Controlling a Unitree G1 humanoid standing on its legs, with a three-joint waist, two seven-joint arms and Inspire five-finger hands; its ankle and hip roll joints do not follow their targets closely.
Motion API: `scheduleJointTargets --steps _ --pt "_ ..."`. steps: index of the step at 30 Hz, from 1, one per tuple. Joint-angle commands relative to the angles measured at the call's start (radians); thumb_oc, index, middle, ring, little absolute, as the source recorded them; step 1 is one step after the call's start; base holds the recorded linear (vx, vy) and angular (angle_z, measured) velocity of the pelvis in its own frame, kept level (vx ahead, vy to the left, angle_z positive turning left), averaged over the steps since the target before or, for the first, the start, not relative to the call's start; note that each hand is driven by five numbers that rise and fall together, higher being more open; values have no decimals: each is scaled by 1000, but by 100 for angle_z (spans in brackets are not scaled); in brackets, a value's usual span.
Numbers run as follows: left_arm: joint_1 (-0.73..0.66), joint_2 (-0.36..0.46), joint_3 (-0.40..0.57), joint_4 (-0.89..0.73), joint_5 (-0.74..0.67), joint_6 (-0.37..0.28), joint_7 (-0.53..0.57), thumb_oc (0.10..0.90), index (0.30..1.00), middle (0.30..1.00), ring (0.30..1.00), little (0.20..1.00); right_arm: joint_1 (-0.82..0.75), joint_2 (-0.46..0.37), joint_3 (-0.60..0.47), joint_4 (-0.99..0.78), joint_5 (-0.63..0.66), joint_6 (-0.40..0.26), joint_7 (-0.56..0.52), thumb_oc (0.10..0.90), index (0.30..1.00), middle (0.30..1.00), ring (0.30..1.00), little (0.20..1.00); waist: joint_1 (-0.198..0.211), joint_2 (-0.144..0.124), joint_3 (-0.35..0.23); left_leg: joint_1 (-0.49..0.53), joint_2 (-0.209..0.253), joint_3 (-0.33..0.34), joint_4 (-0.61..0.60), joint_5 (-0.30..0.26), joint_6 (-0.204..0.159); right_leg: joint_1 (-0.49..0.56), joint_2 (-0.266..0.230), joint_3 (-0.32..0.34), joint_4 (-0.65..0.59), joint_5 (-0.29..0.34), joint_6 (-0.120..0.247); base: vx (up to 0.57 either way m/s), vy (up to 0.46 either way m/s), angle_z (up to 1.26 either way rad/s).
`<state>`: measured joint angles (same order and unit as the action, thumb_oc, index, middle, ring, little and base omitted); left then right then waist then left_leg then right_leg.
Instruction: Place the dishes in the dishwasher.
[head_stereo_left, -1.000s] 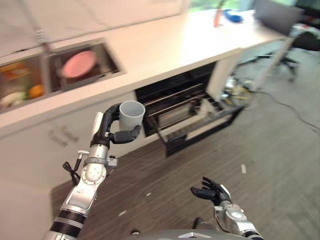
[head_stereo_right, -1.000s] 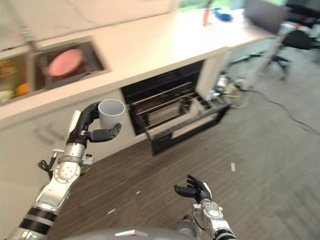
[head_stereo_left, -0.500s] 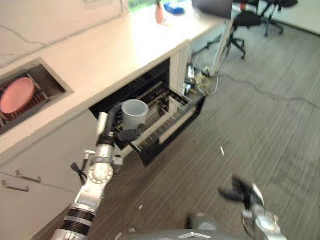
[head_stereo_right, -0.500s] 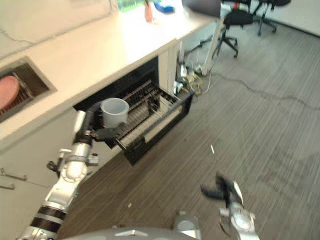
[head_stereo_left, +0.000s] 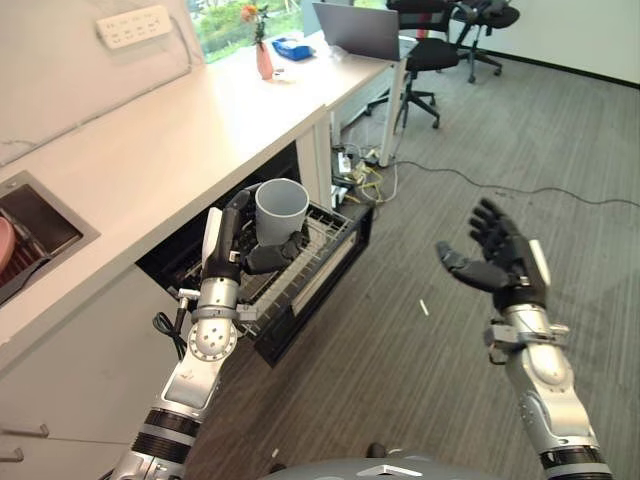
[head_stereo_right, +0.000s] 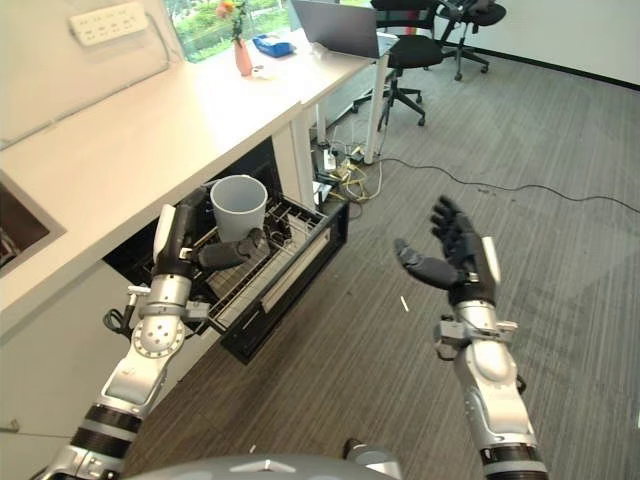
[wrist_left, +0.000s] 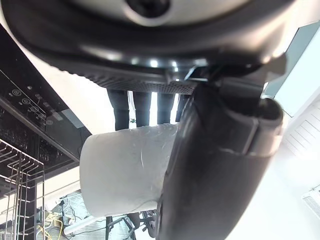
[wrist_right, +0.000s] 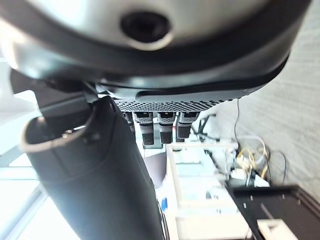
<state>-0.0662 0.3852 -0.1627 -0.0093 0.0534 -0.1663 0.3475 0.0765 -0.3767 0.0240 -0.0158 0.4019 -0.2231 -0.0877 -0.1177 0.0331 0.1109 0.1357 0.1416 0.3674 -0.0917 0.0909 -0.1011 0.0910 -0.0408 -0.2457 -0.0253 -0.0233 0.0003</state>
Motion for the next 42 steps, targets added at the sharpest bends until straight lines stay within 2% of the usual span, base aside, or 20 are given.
scheduleJointTargets --steps 1,11,23,27,31,32,36,40,42 --pt "-112 55 14 -93 44 -118 40 400 300 300 300 300 -108 26 -24 -113 64 -129 15 800 900 900 900 900 19 -40 -50 64 2 13 4 -90 -17 39 -93 45 -39 26 149 -3 50 5" --pt "-212 59 -101 -72 95 -118 33 400 300 300 300 300 -215 57 147 -187 165 -116 56 800 900 900 900 900 43 -44 -61 70 -13 7 4 -102 -7 47 -114 38 -45 33 159 -3 14 6" --pt "-354 52 -148 85 153 -91 78 400 300 300 300 300 -264 43 255 -234 237 -92 113 800 900 900 900 900 32 -38 -65 77 -14 6 4 -101 -11 57 -116 30 -47 31 159 0 0 0" --pt "-390 52 -155 70 153 -95 83 400 300 300 300 300 -272 34 268 -210 212 -86 107 800 900 900 900 900 29 -36 -64 77 -13 5 4 -99 -11 58 -116 28 -46 30 159 0 0 0" --pt "-385 47 -171 42 157 -101 71 400 300 300 300 300 -283 36 269 -200 183 -85 87 800 900 900 900 900 31 -36 -64 76 -13 4 4 -100 -10 58 -115 28 -47 29 159 0 0 0" --pt "-381 47 -184 14 160 -106 60 400 300 300 300 300 -297 30 271 -195 130 -80 59 800 900 900 900 900 34 -36 -63 76 -13 2 4 -100 -9 59 -115 27 -47 29 159 0 0 0" --pt "-368 52 -203 -38 185 -108 52 400 300 300 300 300 -316 40 290 -198 120 -78 37 800 900 900 900 900 40 -38 -60 76 -13 -1 4 -101 -9 61 -115 27 -48 28 158 0 0 0" --pt "-353 62 -266 -76 267 -112 42 400 300 300 300 300 -341 42 311 -230 88 -70 7 800 900 900 900 900 49 -41 -57 72 -13 -10 4 -102 -8 66 -115 18 -49 26 157 5 -4 4" --pt "-341 51 -281 -77 251 -109 41 400 300 300 300 300 -360 38 310 -235 40 -64 -30 800 900 900 900 900 54 -42 -54 69 -13 -14 4 -101 -8 66 -115 16 -48 25 157 -5 -11 8"
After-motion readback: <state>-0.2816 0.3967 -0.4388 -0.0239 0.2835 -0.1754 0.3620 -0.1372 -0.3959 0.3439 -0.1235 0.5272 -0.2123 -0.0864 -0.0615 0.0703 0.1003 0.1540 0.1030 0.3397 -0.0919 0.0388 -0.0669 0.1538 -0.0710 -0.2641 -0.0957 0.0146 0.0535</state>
